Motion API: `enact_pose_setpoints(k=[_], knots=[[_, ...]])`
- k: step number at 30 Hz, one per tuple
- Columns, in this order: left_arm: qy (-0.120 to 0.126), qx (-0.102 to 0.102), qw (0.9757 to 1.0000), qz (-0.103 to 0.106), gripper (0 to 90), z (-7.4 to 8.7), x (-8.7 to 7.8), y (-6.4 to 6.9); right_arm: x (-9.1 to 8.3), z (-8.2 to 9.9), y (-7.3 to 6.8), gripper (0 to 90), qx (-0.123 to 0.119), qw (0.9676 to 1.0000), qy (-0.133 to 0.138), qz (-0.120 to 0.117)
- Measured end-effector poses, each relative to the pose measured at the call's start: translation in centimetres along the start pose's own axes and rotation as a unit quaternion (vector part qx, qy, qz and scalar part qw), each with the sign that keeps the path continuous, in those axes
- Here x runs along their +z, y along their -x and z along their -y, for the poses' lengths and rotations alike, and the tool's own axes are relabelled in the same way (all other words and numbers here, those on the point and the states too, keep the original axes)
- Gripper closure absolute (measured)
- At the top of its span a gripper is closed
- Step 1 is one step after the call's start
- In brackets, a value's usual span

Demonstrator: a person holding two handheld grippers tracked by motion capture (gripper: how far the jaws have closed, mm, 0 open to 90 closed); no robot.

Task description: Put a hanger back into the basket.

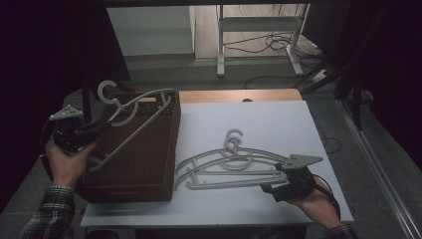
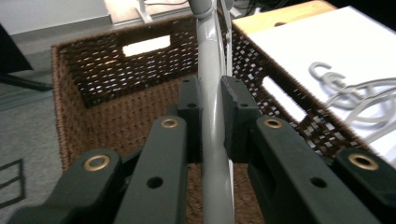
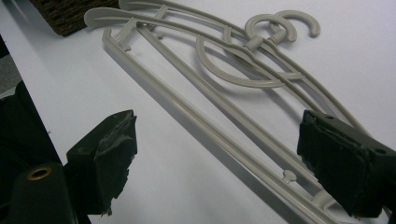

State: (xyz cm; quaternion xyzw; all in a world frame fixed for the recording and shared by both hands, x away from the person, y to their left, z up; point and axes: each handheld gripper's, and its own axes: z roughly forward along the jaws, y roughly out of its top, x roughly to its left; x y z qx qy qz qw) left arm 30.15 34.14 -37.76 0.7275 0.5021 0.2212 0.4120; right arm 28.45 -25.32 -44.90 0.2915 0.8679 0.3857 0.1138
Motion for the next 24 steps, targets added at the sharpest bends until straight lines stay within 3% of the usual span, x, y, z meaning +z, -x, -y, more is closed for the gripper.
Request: enact_pose_setpoints(k=[4,8,16,24], knots=[[0.002,-0.01,0.9999,0.0,80.5,0.7,0.7,-0.5,0.1,0.0,0.0,12.7,-0.001,1.0,-0.001,-0.002],[-0.01,-0.005,0.9999,-0.01,80.5,1.2,1.4,-0.8,0.1,0.0,-0.1,12.7,-0.002,1.0,-0.003,-0.003],[-0.005,-0.017,0.9998,0.003,80.4,2.7,2.1,-1.6,0.4,0.1,-0.1,13.0,-0.007,0.9999,-0.007,-0.006],[-0.039,-0.007,0.9992,0.001,80.3,3.8,3.8,-1.4,0.7,0.1,-0.3,13.1,-0.014,0.9998,-0.013,-0.009]])
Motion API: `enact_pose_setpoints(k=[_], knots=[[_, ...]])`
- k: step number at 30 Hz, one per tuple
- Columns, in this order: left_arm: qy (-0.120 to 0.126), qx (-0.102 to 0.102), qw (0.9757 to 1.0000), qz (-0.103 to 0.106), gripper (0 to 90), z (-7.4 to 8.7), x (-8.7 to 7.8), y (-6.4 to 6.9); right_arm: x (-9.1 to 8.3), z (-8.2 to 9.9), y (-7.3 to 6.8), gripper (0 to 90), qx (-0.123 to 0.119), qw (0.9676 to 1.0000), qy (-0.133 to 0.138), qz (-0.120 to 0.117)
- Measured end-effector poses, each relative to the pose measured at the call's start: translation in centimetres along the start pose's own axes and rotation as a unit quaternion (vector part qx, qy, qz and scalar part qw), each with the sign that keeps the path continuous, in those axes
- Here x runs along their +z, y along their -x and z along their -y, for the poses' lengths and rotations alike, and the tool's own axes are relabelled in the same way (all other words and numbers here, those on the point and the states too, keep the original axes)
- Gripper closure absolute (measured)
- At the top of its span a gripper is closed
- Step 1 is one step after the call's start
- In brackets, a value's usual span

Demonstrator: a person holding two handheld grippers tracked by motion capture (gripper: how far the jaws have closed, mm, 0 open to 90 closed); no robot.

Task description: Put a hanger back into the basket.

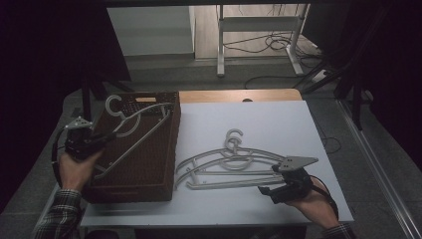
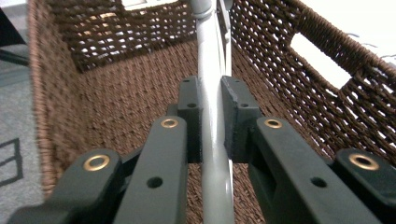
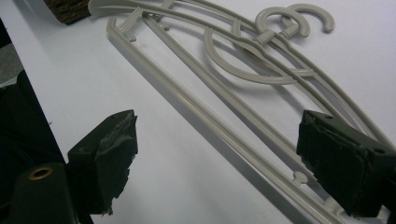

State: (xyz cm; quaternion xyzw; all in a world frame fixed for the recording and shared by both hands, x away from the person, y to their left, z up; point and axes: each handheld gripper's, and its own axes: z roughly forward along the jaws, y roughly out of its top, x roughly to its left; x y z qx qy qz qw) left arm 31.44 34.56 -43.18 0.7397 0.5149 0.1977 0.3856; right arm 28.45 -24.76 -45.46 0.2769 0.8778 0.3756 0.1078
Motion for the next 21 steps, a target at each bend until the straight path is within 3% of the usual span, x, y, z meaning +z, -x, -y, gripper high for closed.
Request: enact_pose_setpoints(k=[6,7,9,11,14,21], knots=[[-0.026,0.026,0.9993,-0.011,76.8,-0.1,0.8,0.4,0.2,0.1,-0.1,13.1,-0.007,1.0,-0.005,0.001],[-0.005,0.021,0.9998,-0.004,71.7,-0.1,0.6,0.3,0.1,0.1,-0.1,13.1,-0.007,1.0,-0.005,0.001],[0.001,0.014,0.9999,-0.003,60.2,-0.1,0.4,0.2,0.1,0.1,-0.1,13.2,-0.006,1.0,-0.004,0.001],[0.007,0.013,0.9999,-0.009,57.7,-0.2,0.2,0.2,0.1,0.1,-0.1,13.2,-0.005,1.0,-0.005,0.002],[0.014,0.007,0.9998,-0.016,45.6,-0.3,-0.3,0.3,0.1,0.2,0.0,13.4,-0.006,1.0,-0.008,0.003],[0.043,-0.004,0.9987,0.027,24.5,-0.6,-1.1,1.8,0.2,0.2,-0.2,13.9,-0.009,0.9999,-0.011,0.006]])
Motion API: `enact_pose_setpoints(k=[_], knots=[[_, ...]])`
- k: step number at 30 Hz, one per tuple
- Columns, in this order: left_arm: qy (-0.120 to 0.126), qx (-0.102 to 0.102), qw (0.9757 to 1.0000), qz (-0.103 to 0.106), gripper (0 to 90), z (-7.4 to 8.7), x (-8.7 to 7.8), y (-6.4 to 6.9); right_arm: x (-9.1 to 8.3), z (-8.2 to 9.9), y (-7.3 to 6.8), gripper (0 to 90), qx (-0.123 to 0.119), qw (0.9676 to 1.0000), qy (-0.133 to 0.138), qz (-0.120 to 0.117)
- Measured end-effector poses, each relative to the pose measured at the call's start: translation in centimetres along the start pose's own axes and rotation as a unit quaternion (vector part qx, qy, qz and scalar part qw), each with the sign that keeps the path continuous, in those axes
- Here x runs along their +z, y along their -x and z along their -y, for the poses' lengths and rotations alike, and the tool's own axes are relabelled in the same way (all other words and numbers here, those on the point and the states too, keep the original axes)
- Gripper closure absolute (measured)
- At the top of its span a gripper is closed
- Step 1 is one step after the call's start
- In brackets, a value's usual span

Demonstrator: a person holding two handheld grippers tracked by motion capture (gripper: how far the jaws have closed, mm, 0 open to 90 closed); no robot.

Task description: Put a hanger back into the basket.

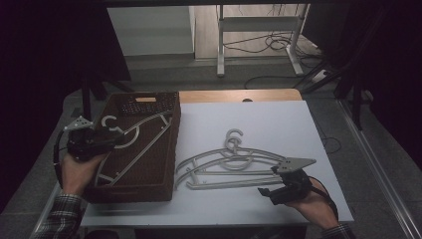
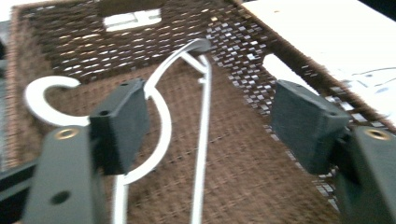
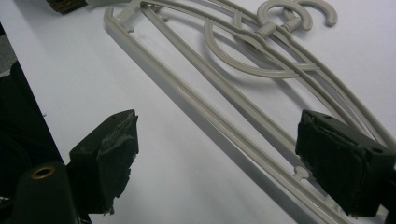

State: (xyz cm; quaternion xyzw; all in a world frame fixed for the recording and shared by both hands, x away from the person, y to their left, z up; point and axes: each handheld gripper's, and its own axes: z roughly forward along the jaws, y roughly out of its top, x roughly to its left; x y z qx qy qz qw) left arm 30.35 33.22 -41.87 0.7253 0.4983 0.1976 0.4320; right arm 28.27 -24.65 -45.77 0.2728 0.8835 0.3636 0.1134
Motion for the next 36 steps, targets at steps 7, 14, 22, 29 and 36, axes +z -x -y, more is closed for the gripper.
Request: enact_pose_setpoints(k=[7,14,22,29,36], knots=[[0.005,0.006,0.9994,0.033,14.3,0.5,-0.3,2.1,-0.2,0.1,-0.2,13.9,-0.002,1.0,0.008,0.002],[0.026,-0.014,0.9974,0.065,7.4,0.7,-0.9,3.7,-0.5,0.1,-0.7,13.5,-0.007,0.9998,0.019,0.004],[0.038,-0.013,0.9953,0.088,4.3,1.2,-1.2,6.4,-0.9,0.1,-1.2,13.1,-0.005,0.9995,0.031,0.006],[0.048,0.031,0.993,0.104,4.0,1.8,-0.8,9.7,-1.4,0.3,-1.8,13.1,-0.005,0.9982,0.054,0.025],[0.038,0.07,0.9893,0.122,2.6,1.7,-0.4,12.9,-2.1,0.6,-2.1,13.1,-0.003,0.9968,0.072,0.036]])
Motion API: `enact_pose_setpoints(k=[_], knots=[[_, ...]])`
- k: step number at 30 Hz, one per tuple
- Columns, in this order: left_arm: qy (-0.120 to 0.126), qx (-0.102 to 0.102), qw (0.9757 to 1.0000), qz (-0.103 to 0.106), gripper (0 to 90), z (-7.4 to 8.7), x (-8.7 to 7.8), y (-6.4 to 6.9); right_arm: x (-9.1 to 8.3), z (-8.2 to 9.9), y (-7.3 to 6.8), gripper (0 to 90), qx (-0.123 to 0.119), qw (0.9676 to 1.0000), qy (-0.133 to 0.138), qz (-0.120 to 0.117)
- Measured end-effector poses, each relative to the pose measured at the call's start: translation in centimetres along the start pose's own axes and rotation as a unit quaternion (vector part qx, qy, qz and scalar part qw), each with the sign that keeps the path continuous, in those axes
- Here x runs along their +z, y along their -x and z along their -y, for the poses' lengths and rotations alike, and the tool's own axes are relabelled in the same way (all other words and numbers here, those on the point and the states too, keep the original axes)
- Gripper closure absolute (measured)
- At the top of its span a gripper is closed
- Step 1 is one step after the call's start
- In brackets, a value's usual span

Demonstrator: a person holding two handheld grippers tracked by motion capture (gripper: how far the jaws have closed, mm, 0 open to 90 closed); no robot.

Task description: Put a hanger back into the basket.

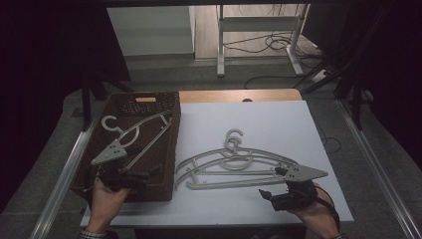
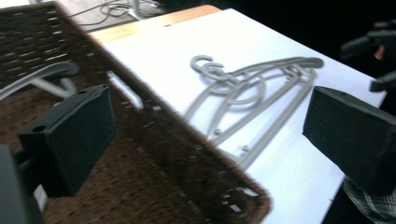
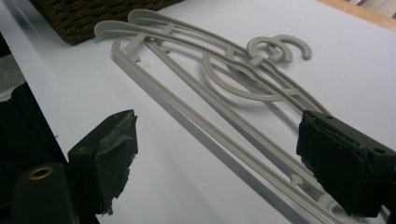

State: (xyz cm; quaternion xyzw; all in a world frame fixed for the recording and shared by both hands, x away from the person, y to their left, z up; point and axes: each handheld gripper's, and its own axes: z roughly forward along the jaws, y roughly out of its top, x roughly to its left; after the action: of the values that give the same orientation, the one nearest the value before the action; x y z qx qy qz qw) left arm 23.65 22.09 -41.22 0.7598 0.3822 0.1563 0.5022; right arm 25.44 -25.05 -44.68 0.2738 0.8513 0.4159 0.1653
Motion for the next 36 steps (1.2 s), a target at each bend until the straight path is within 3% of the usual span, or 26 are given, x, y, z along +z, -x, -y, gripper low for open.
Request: enact_pose_setpoints(k=[3,7,10,14,18,23,26,36], knots=[[0.008,0.011,0.9999,0.001,2.8,0.0,0.3,1.4,-0.3,0.2,-0.1,13.1,0.003,1.0,0.003,0.004],[0.021,0.01,0.9994,0.026,2.7,0.3,0.9,2.8,-0.6,0.5,-0.3,13.3,0.0,1.0,0.001,0.008],[0.02,0.01,0.9987,0.045,2.5,0.7,1.5,3.8,-0.8,0.7,-0.5,13.3,0.001,0.9999,0.005,0.009],[0.017,0.021,0.9982,0.054,2.0,1.3,2.3,5.4,-1.2,1.0,-0.8,13.4,-0.001,0.9999,0.006,0.012],[0.0,0.041,0.997,0.066,1.9,1.9,3.2,6.7,-1.2,1.5,-1.0,14.3,-0.005,0.9999,-0.003,0.016],[-0.019,0.049,0.9962,0.069,1.7,2.5,4.1,7.2,-0.9,1.8,-1.1,15.0,-0.014,0.9997,-0.02,0.01],[-0.017,0.047,0.9962,0.071,1.7,2.5,4.1,7.1,-0.8,1.9,-1.1,14.7,-0.014,0.9996,-0.022,0.007],[-0.012,0.047,0.9969,0.062,1.8,2.7,3.7,6.6,-0.5,1.8,-0.8,14.9,0.01,0.9991,-0.041,0.0]])
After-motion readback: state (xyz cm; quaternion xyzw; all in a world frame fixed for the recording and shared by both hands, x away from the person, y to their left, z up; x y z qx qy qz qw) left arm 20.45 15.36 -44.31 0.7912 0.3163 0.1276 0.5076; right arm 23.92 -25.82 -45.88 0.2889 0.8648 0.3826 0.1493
